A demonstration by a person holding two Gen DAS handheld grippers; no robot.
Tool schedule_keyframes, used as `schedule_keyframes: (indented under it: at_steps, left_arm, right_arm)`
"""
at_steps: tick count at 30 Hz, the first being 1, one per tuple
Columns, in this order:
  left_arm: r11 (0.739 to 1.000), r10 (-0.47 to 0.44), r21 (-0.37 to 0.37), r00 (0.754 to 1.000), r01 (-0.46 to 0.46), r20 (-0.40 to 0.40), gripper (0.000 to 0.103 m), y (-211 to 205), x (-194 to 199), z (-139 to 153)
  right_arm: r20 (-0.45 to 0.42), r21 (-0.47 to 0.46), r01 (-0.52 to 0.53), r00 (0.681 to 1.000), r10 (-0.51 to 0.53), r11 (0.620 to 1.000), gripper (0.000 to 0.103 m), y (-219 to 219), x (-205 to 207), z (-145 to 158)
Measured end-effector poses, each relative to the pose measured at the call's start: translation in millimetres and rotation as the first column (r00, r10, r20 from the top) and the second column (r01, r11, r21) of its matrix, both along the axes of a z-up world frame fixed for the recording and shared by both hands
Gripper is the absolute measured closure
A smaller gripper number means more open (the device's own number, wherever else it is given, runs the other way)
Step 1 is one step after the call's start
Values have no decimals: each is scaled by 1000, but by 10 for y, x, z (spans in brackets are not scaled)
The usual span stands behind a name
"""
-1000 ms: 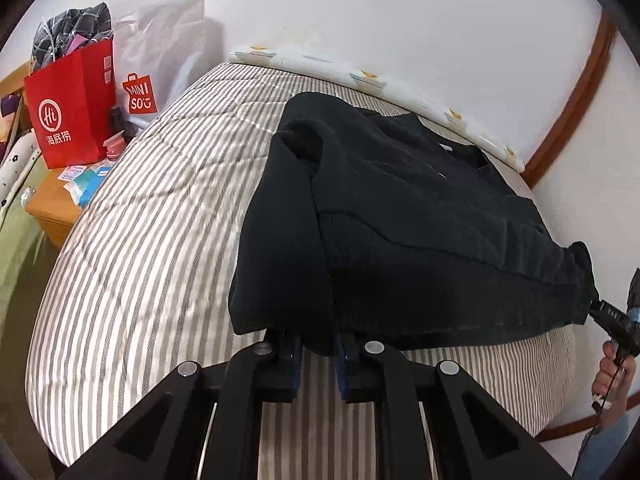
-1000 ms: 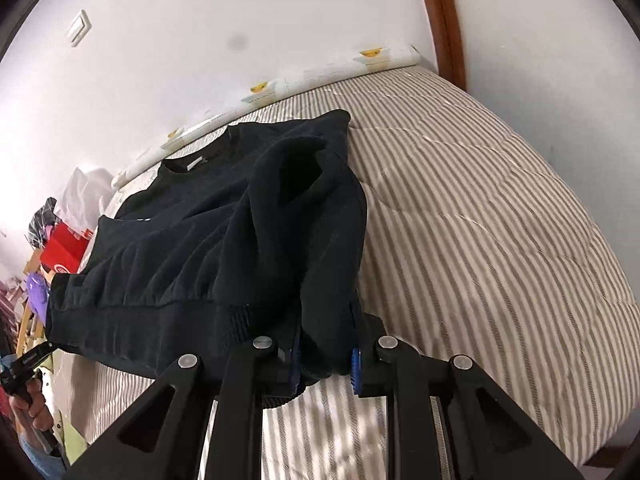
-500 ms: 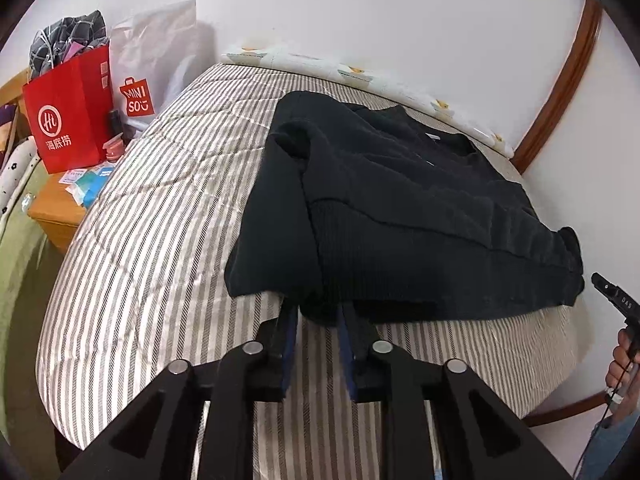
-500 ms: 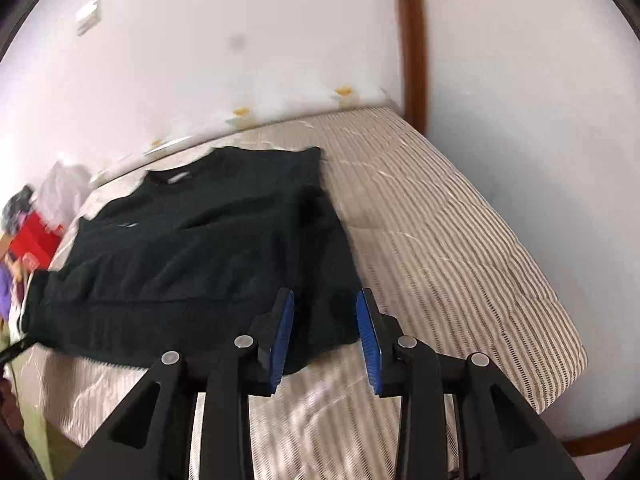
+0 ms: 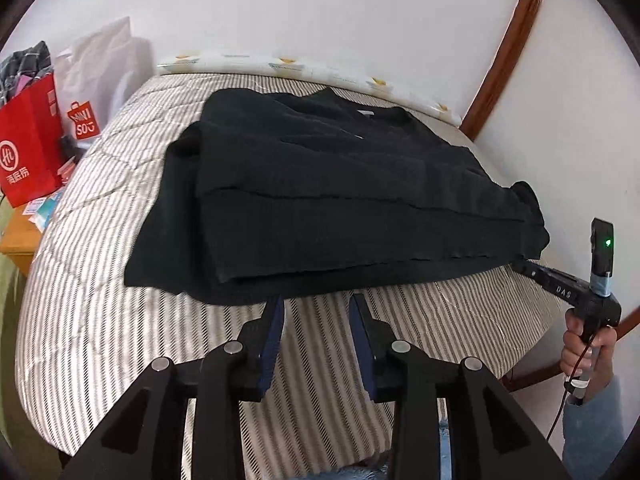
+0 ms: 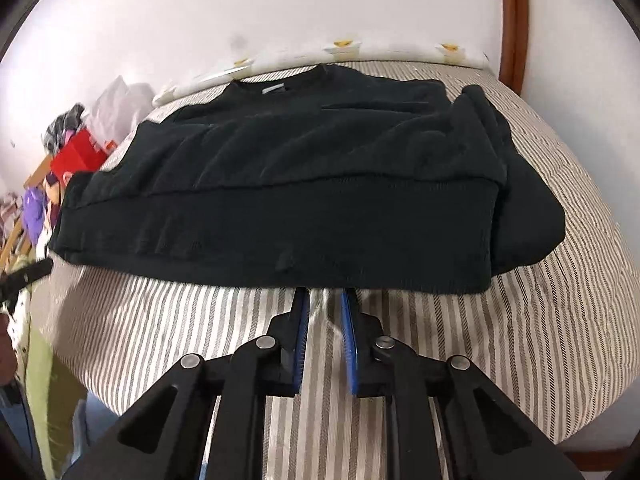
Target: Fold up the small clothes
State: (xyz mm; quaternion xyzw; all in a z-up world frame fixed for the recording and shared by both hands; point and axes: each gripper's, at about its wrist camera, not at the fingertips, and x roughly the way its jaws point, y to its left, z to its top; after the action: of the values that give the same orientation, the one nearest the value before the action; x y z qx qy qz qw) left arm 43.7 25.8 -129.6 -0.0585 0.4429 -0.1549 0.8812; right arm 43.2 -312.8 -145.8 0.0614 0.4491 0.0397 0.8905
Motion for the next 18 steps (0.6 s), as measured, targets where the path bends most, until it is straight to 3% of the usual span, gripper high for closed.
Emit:
schedule_keyframes:
  at_steps: [9, 18]
  left_arm:
    - [999, -15, 36, 998, 17, -65, 72, -240, 360, -207]
    - [998, -53, 25, 999, 53, 3, 72, -259, 594, 49]
  right_arm:
    - [13, -9, 89, 996, -89, 996, 90, 4, 123, 0]
    - [42, 0, 121, 992, -121, 993, 90, 27, 416, 129]
